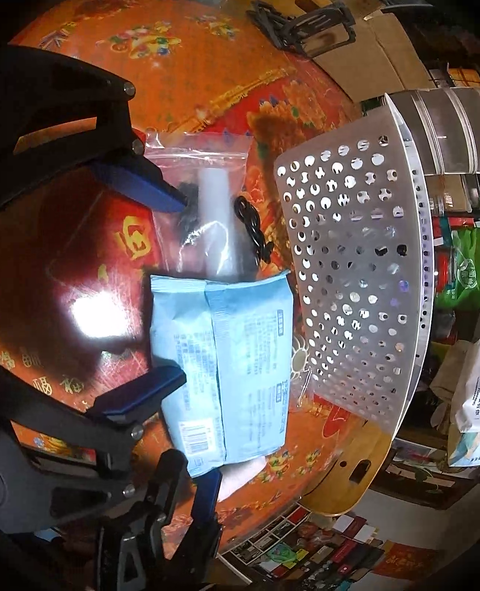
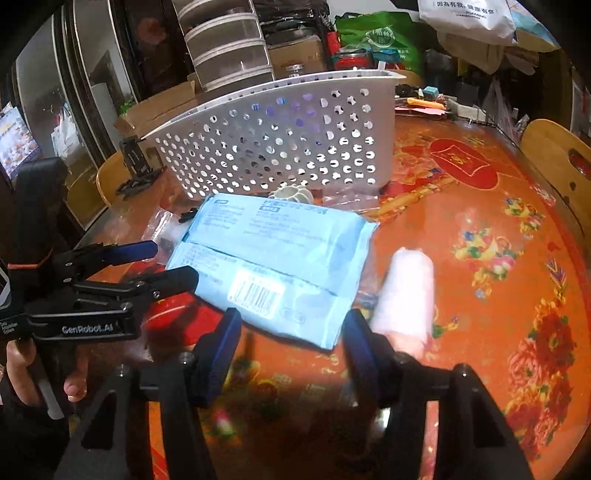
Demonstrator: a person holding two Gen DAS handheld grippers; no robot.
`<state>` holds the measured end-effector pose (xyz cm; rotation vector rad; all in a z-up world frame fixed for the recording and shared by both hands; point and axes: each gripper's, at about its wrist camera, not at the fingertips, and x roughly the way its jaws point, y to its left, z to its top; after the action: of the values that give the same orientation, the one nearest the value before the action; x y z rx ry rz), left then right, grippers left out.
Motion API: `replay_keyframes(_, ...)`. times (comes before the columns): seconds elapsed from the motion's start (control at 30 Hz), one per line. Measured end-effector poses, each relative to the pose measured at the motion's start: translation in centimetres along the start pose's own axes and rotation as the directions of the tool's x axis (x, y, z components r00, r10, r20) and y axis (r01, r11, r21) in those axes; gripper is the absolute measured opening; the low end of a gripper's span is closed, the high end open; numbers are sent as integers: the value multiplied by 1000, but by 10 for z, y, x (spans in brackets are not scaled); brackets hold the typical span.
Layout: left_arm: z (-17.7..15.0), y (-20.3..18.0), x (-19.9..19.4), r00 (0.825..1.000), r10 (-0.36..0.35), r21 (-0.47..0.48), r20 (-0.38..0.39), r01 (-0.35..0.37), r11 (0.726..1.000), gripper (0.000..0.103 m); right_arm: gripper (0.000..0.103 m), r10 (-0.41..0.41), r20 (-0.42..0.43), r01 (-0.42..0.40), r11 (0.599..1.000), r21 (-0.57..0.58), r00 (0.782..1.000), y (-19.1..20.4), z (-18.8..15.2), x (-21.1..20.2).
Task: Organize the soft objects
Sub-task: 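Close the left tool's fingers on the blue wrapped packets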
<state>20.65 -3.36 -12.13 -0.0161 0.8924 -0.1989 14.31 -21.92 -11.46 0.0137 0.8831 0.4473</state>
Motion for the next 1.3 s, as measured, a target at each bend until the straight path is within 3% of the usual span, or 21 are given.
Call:
replay_keyframes(0.17,1,-1,5,999,-39,1,-13,39,999,76,55,12,-25,-11,1000,5,1000,-6,1,6)
replay_keyframes(0.4,1,-6,7,995,-94,-6,-21,94,996,51,48,4,-34,-5,1000,-15,999,-2,1,10)
replay_keyframes(0.5,0,-11,7,997,-75,11,-13,75,997,49,44,-5,-38,4,1000,-29,999,-1,2,11)
replay_keyframes(0.7,-4,-20,4,999,-51,46,10,50,998,34,35,-9,-38,7,999,-51,999,4,1,12)
replay_keyframes(0.83,-5,-11,0,997,-79,14,18,78,997,23,30,-18,-30,16,997,-70,999,9,1,11)
replay_keyframes(1.3,-14,-9,-27,993,-87,10,77,86,996,18,20,-23,21,25,992,-124,1000,25,1,-4)
